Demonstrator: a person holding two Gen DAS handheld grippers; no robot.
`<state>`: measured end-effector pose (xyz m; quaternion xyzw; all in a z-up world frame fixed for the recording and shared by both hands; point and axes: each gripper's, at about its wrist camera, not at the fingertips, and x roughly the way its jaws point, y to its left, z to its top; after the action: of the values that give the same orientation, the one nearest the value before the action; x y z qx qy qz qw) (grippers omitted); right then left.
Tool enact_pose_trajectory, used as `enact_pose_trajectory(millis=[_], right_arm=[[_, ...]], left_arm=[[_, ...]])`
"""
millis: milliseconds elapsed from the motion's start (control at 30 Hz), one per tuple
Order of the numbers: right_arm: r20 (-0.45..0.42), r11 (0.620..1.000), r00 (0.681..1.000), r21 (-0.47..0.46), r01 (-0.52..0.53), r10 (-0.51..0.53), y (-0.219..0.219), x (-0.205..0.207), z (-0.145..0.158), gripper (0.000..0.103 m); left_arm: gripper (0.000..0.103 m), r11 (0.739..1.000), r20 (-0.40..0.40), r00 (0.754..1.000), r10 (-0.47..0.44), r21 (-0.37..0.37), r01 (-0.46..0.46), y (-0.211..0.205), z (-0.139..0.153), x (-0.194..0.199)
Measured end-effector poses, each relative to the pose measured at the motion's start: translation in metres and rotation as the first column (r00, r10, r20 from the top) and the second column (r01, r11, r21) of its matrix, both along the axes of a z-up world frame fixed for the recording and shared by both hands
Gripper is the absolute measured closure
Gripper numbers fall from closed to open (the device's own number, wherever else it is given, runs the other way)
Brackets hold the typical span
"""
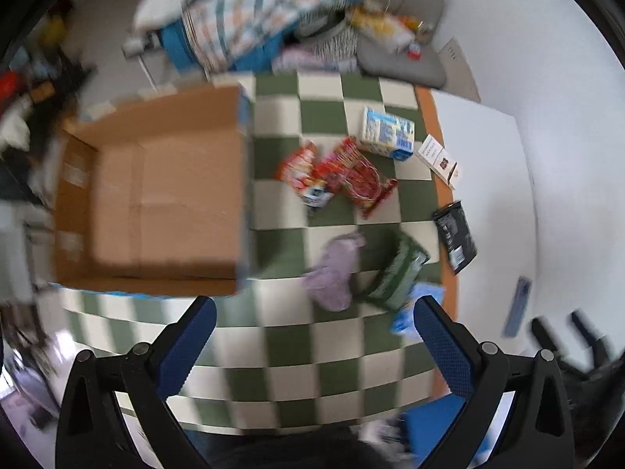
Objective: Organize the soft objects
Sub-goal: 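Grasp the red snack bag with the left tool while the right tool grasps the black bag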
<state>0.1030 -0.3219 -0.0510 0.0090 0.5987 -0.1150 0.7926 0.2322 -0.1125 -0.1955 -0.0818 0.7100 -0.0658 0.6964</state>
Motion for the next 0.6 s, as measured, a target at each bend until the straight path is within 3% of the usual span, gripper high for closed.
enact_pose_trajectory(millis=[100, 200, 333, 433, 600], right_arm=[[-0.085, 1.0, 0.996, 0.002, 0.02, -0.02, -0.039, 0.036, -0.06, 0.0], [-0.157, 0.999, 0.987, 0.023, 0.034, -0.03, -0.07, 0.069, -0.118, 0.0], [-0.235, 0.997, 0.971, 0.055, 0.049, -0.035, -0.093, 0.101, -0.183, 0.0], [-0.274, 0.997, 0.961, 0.057, 0.054, -0.037, -0.099, 0.112, -0.214, 0.0], [-0.319, 0.994, 0.948, 0.101, 0.049, -0.015, -0.105, 0.126, -0.256, 0.0]], left_arm=[[0.002, 0.993, -0.133, 0.99, 0.049, -0.097, -0.062, -0.025, -0.049, 0.038], [0.003, 0.982, -0.252, 0.964, 0.089, -0.141, -0.127, -0.049, -0.095, 0.066], [0.003, 0.974, -0.359, 0.924, 0.134, -0.124, -0.189, -0.07, -0.15, 0.091], [0.003, 0.966, -0.419, 0.891, 0.175, -0.103, -0.238, -0.077, -0.186, 0.104], [0.003, 0.965, -0.434, 0.876, 0.212, -0.048, -0.257, -0.082, -0.22, 0.123]])
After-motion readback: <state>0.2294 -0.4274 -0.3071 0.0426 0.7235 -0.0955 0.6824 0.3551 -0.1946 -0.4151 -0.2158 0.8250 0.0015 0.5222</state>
